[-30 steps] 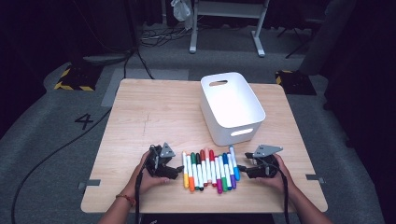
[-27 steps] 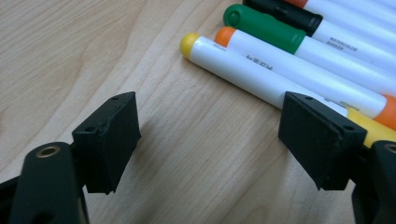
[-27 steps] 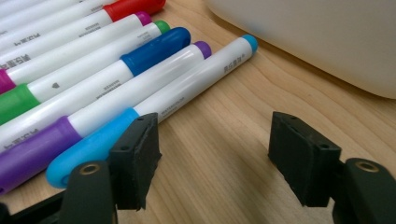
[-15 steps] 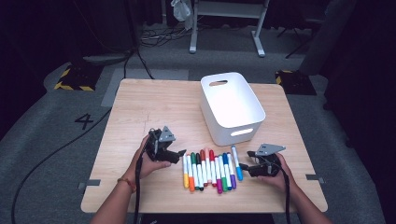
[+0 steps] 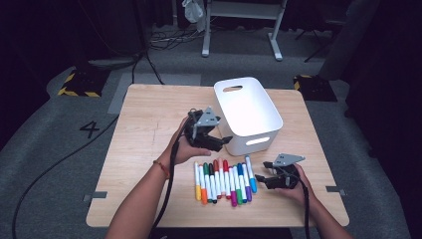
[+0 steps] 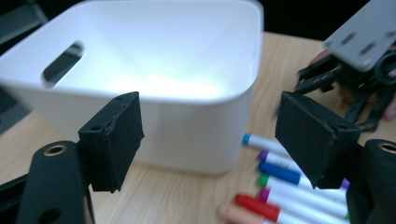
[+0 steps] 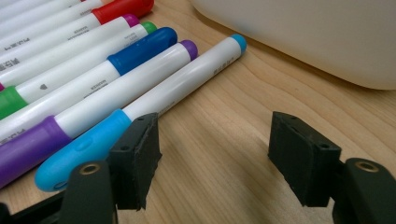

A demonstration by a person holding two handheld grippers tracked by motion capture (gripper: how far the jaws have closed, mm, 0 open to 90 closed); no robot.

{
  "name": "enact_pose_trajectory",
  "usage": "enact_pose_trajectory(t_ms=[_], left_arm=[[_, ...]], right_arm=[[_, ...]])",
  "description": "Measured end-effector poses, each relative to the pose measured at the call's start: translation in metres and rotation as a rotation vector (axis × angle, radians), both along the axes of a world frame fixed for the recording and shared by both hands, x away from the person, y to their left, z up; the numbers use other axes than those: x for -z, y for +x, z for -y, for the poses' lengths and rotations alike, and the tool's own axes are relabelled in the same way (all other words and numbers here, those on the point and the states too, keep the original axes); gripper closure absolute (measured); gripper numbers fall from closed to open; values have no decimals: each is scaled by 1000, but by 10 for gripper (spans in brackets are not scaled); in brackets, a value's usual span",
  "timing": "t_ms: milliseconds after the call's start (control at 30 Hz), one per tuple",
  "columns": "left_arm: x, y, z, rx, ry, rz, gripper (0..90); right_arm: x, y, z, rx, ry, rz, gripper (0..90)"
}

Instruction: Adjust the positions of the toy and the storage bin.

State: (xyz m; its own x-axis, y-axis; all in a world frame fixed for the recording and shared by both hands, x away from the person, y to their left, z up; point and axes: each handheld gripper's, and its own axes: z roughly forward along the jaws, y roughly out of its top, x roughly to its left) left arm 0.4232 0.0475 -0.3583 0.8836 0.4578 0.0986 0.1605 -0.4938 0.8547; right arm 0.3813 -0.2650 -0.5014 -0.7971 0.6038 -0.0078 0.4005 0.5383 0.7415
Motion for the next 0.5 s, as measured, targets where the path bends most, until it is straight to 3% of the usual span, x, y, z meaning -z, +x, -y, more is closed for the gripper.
enact_pose_trajectory(t_ms=[33,100,200,267,333,400,500], left_arm=[[0,0,0,0,0,0,239],[-6,2,14,60,10,3,241],[-9,6,36,114,67,9,245],[-5,9,46,139,103,7,245],[1,13,54,179,131,-28,265],[7,17,60,181,175,-31,281],[15,23,66,184,201,-55,420]], right_arm=[[0,0,0,0,0,0,341],[0,0,0,0,1,1,341],[1,0,1,0,8,2,341],[1,0,1,0,8,2,341],[1,-1,1,-1,9,3,342],[1,-1,1,-1,10,3,342],[1,0,1,0,9,4,342]])
